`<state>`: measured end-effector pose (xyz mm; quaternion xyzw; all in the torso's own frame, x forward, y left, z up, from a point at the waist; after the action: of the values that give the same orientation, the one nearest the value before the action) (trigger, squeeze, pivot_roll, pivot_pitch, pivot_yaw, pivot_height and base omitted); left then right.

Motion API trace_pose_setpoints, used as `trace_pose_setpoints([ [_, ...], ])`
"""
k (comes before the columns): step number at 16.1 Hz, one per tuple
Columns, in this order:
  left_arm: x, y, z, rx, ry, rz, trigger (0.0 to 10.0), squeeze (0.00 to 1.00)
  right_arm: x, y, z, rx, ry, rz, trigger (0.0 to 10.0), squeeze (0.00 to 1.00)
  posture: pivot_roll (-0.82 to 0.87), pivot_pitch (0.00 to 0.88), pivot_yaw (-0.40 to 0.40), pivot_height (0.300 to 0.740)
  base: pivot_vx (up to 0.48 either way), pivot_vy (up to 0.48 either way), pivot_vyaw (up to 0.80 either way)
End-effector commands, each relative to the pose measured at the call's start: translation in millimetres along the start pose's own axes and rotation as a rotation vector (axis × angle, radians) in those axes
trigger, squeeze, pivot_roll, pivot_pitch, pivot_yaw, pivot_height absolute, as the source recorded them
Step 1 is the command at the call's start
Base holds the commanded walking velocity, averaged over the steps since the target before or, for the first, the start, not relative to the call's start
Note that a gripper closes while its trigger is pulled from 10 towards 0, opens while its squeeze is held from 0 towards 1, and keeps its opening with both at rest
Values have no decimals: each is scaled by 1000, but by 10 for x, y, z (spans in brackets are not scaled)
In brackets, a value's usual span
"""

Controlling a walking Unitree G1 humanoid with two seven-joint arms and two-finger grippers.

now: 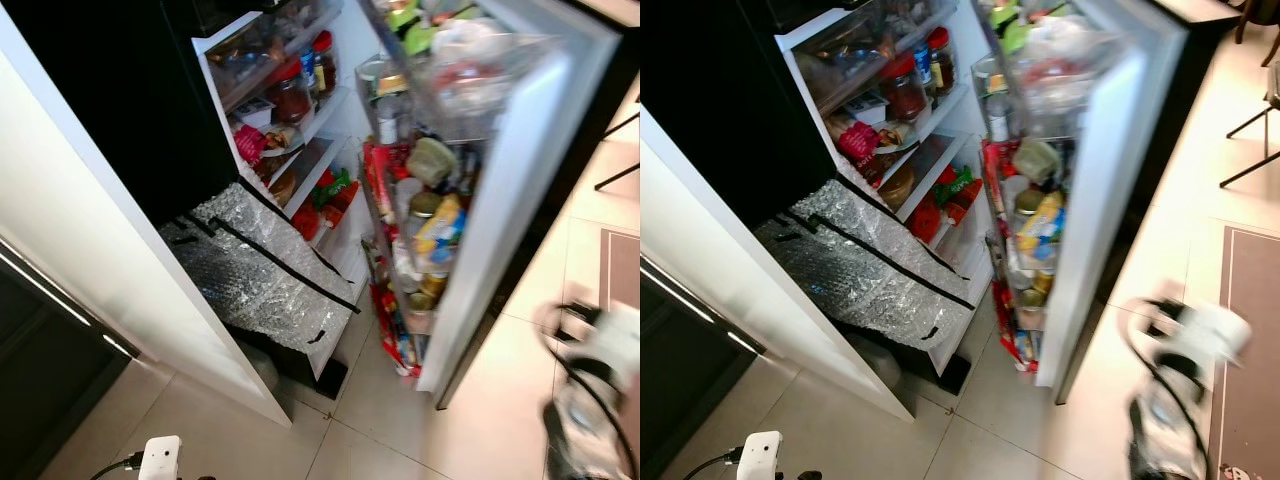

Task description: Restocking fridge

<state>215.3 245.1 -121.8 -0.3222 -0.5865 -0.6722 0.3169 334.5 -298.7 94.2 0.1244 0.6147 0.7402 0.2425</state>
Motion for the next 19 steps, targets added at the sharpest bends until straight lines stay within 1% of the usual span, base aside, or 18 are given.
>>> trace_pose_setpoints([
  [1,22,-71,60,-6,12,19,10000,0,12,0,240,-12,99,16,10000,0,-98,69,133,740,0,0,0],
  [2,13,-48,32,-8,8,13,10000,0,24,-2,378,-27,154,27,10000,0,-97,70,133,740,0,0,0],
  [3,6,-29,11,-8,4,9,10000,0,36,10,467,-21,189,25,10000,0,-96,70,134,740,0,0,0],
  [6,9,-9,50,-8,9,6,10000,0,87,-7,680,-52,283,57,10000,0,-92,72,135,740,0,0,0],
  [8,2,-9,22,-10,7,8,10000,0,177,-39,962,-53,425,94,10000,0,-94,73,135,740,0,0,0],
  [10,-3,-13,-10,-11,5,9,10000,0,315,-37,1379,-54,607,122,10000,0,-93,73,132,740,0,0,0],
  [11,-3,-14,-13,-10,5,8,10000,0,365,-38,1512,-61,660,134,10000,0,-91,71,131,740,0,0,0],
  [12,-4,-12,-16,-9,5,7,10000,0,487,-34,1789,-68,771,150,10000,0,-90,70,130,740,0,0,0],
  [13,-4,-12,-18,-8,5,6,10000,0,588,-22,1991,-75,847,156,10000,0,-87,69,129,740,0,0,0],
  [14,-5,-10,-18,-6,6,6,10000,0,652,-3,2130,-98,888,161,10000,0,-84,68,127,740,0,0,0],
  [15,-4,-7,-10,-2,9,5,10000,0,885,64,2520,-166,1012,177,10000,0,-81,67,126,740,0,0,0],
  [17,-3,-9,-3,0,12,6,10000,0,1043,95,2703,-202,1083,191,10000,0,-78,66,126,740,0,0,0],
  [18,0,-17,-1,1,13,5,10000,0,1241,124,2880,-236,1163,208,10000,0,-74,65,125,740,0,0,0],
  [19,1,-21,-1,1,13,4,10000,0,1317,134,2936,-244,1194,214,10000,0,-74,65,125,740,0,0,0],
])
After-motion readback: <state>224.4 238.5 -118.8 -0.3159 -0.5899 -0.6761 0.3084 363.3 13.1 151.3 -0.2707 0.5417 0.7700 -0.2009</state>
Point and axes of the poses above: a point about 5 cm out from each wrist's last joint towards the gripper, its own x axis pointing back from the gripper into the wrist, its own y axis along the axis of the wrist's last joint, z = x × y, the point moved 6 cm from there along -x, pointing out of the wrist towards the gripper, and after that the axes turned 12 degrees about -x, right-handed, at the moved point
